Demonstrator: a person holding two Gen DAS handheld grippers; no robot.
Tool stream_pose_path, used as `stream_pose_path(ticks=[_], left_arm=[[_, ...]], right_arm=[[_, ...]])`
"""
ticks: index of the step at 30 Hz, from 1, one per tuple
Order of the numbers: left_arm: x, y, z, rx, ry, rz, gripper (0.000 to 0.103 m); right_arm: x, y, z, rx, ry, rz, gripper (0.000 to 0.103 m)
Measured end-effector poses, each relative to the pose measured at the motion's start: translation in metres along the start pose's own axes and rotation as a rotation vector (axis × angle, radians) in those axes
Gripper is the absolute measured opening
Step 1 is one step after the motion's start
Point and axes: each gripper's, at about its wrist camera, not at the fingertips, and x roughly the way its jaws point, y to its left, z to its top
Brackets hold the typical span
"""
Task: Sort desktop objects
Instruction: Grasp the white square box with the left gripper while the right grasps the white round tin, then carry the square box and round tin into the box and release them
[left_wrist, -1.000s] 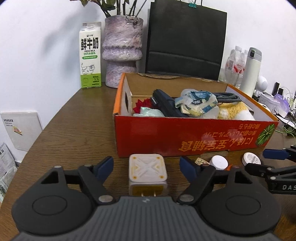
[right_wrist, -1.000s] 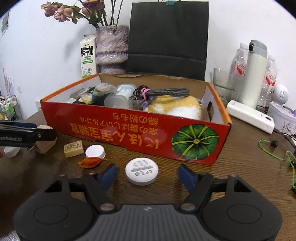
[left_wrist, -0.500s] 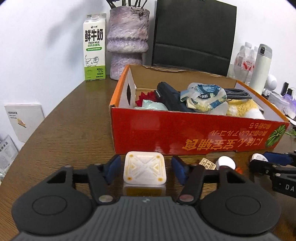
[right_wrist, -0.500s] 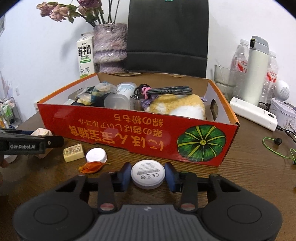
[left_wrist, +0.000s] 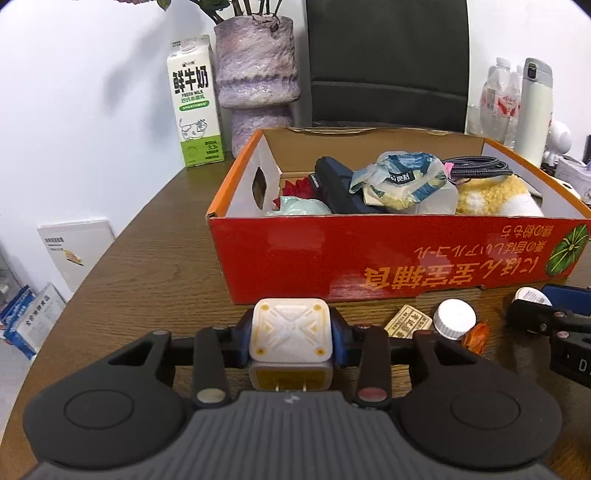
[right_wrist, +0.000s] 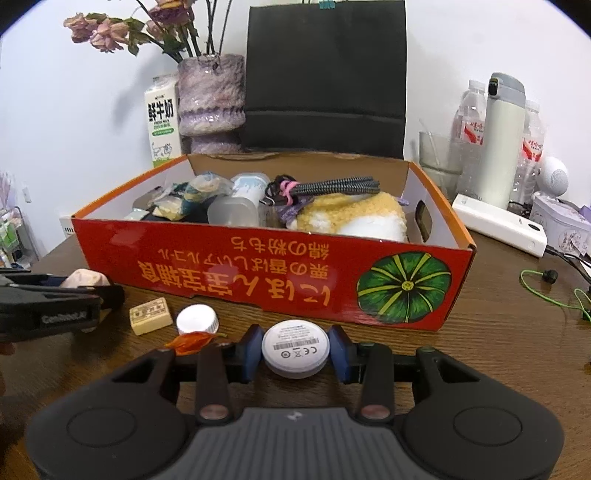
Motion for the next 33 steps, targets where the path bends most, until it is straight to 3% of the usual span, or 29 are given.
stream_pose_path(ticks=[12,23,33], left_arm=[[-0.024,-0.030,0.009,0.030,-0.012,0.013,0.039],[-0.043,-0.024,0.004,-0.035,-0.005,-0.015,0.039],[-0.082,0.006,-0.010,-0.162,-0.116,-0.095,0.039]], right_arm=[[-0.025,-0.004,0.003,-0.003,-0.075,0.021,0.038],[-0.039,-0.007,0.008,0.015,-0.112,0.034,0.038],[-0.057,-0.012,0.011,0.052,-0.174,0.062,0.038]])
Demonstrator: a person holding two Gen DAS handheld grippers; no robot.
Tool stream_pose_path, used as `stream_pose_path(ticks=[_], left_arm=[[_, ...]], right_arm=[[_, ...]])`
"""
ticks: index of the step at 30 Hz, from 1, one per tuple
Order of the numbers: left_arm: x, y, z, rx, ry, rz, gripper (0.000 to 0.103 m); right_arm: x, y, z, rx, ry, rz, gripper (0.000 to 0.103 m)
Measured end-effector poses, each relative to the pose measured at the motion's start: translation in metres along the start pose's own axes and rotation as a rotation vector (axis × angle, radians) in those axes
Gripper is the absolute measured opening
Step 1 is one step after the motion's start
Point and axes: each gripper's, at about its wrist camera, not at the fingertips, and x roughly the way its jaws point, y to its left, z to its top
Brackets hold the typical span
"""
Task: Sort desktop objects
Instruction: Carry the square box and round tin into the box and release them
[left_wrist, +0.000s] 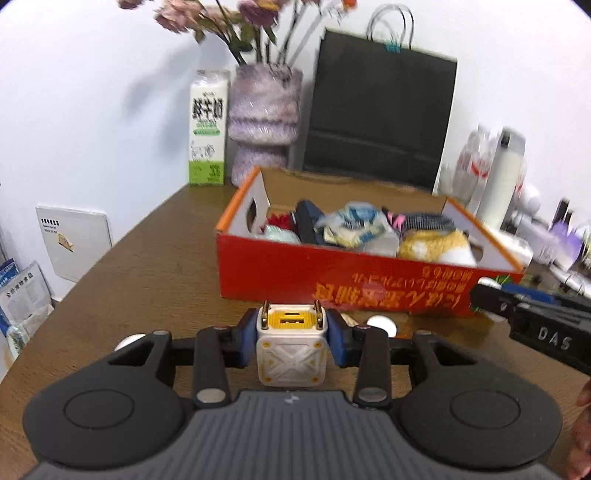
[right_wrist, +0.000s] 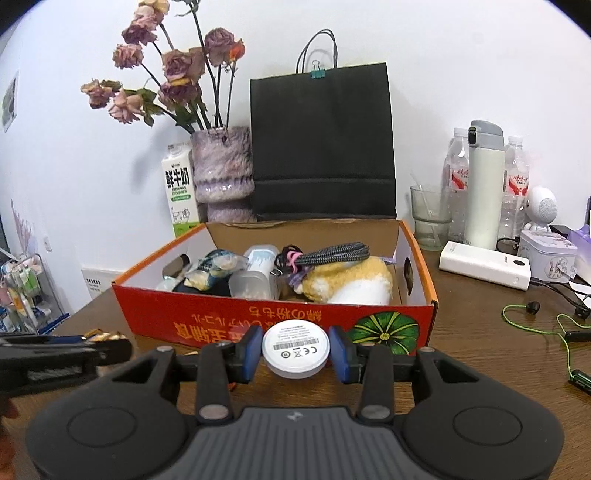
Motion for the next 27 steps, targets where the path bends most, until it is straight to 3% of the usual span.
stream_pose_path(ticks=[8,15,21,27], left_arm=[[-0.030,0.014,0.029,0.011,-0.179,-0.086,0.039],[0.005,0.000,0.069,-0.031,-0.247,-0.197,0.039],[0.061,0.003,0.085,-0.036,-0.185,-0.178,0.039],[0.094,0.005,0.085,-0.001,-0.145,-0.141,0.039]], right_arm=[[-0.016,0.014,0.012,-0.032,-0.083,-0.007,0.038],[0.015,0.019,0.049,-0.020,-0.102,-0.028,0.038],[0.075,0.005,0.057,0.019,-0.027,-0.053,0.038],[0.101,-0.005,0.052,-0.003,0.024,-0.061,0.038]])
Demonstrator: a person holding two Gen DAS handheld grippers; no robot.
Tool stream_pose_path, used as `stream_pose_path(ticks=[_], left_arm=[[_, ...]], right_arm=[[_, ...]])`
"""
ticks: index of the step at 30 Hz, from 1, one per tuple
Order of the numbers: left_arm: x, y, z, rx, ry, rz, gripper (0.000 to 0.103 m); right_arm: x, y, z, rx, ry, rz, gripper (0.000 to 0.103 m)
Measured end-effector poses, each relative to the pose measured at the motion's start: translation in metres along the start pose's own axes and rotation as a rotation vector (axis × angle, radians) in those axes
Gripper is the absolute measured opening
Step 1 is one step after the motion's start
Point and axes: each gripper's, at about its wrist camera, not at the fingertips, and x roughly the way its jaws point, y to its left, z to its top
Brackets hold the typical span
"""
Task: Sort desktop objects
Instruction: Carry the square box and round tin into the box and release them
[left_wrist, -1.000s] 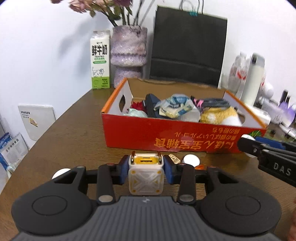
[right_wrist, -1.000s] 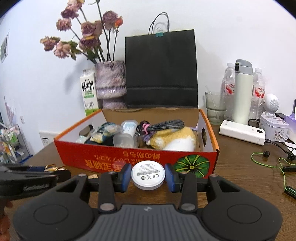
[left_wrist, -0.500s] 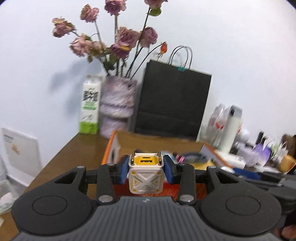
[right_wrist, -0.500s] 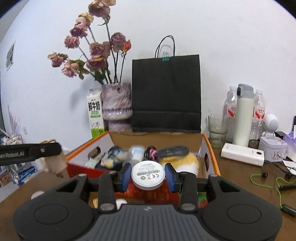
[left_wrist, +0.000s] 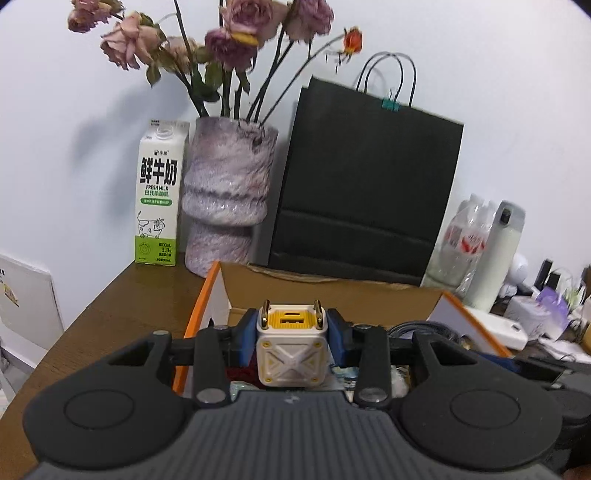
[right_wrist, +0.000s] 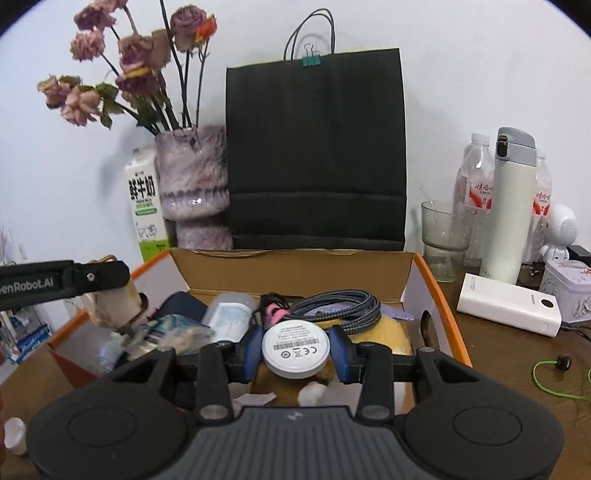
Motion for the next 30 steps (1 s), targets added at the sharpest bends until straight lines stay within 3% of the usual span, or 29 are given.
stream_pose_path(ticks=[3,4,5,6,7,8,12,23,30], left_arm=[[0.006,0.003,-0.003,0.009,0.004,0.009,0.041],[0.006,0.002,-0.003,0.014,0.008,0.016,0.050],[0.005,0.003,-0.003,0.011,0.008,0.027,0.071],[0.003,0.003,-0.004,0.002,-0.001,0.046,0.083],[0.001,0.004,-0.004,-0.004,-0.013,0.063,0.100],[-0.001,0.004,-0.004,-0.008,-0.031,0.078,0.103],[-0.003,0.003,-0.003,-0.007,-0.042,0.097,0.103],[-0.007,0.005,-0.001,-0.028,-0.019,0.085,0.103],[-0.043,0.019,-0.011,-0.008,-0.066,0.101,0.103]], right_arm=[[0.003,-0.003,-0.001,0.014,0.015,0.008,0.041],[0.004,-0.003,-0.002,0.016,0.021,0.008,0.046],[0.004,-0.003,-0.002,0.016,0.027,0.003,0.063],[0.003,-0.003,-0.002,0.011,0.023,-0.004,0.082],[0.001,-0.002,-0.002,0.004,0.008,-0.009,0.088],[-0.002,0.000,-0.002,-0.004,-0.006,-0.015,0.091],[-0.005,0.002,0.001,-0.016,-0.016,-0.041,0.103],[-0.005,0.003,0.000,-0.007,-0.009,-0.047,0.103],[-0.031,0.012,-0.004,-0.017,-0.032,-0.019,0.103]])
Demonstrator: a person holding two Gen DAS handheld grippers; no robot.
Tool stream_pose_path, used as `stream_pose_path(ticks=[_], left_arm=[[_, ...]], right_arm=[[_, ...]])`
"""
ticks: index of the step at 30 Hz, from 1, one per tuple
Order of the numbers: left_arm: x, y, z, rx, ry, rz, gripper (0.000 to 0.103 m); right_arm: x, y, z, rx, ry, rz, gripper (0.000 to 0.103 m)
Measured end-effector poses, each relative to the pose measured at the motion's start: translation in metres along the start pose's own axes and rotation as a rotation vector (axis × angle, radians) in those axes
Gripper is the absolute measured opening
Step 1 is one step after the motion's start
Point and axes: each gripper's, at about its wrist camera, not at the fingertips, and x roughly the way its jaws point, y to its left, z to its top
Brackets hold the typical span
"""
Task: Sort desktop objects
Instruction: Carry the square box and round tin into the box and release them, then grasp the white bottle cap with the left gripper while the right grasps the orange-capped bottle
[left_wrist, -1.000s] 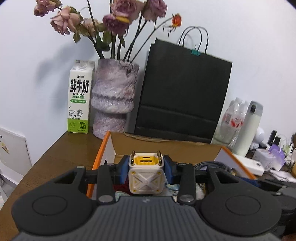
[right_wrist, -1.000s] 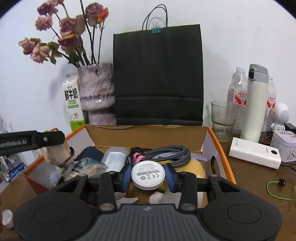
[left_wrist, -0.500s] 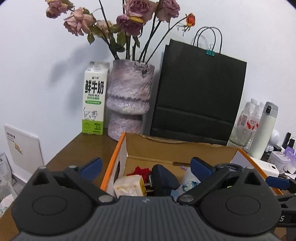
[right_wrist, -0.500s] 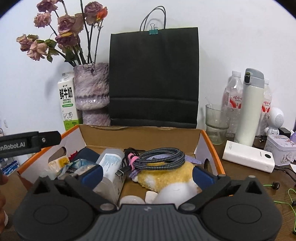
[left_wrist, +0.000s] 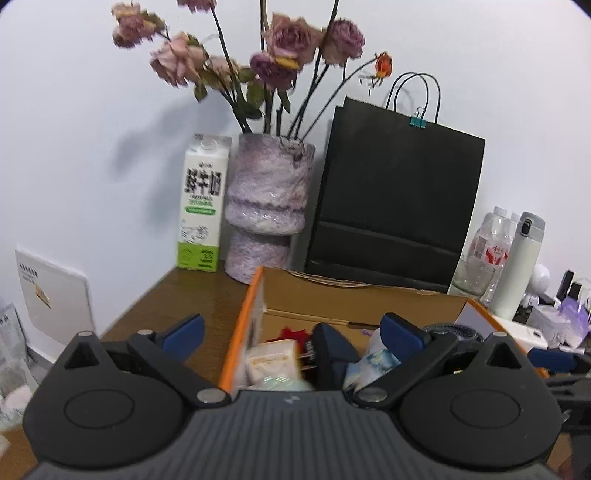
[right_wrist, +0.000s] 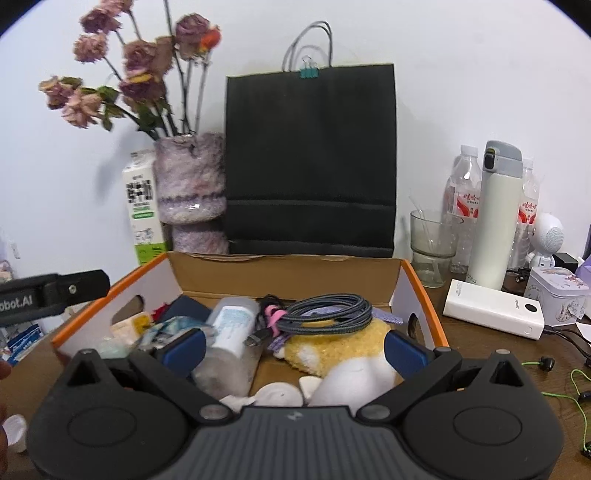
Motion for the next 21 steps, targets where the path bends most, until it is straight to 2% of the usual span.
stream_pose_path(ticks=[4,14,17,21], left_arm=[[-0.020,0.025,-0.009,0.025,0.019,0.045,0.103],[-0.063,0.078,-0.045,0.017,0.183,0.131,0.103],[-0.064,0.083,-0.054,0.007,0.231,0.135,0.103],[-0.065,0.077,-0.060,0.050,0.240,0.119,0.103]], right_arm=[[-0.021,0.010,-0.012,-0.048,-0.003,0.023,0.103],[-0.053,0.036,-0.046,-0.155,0.018,0.032,0.103],[-0.052,0.044,-0.056,-0.173,0.052,0.048,0.103],[-0.048,0.056,-0.068,-0.198,0.103,0.065,0.102]])
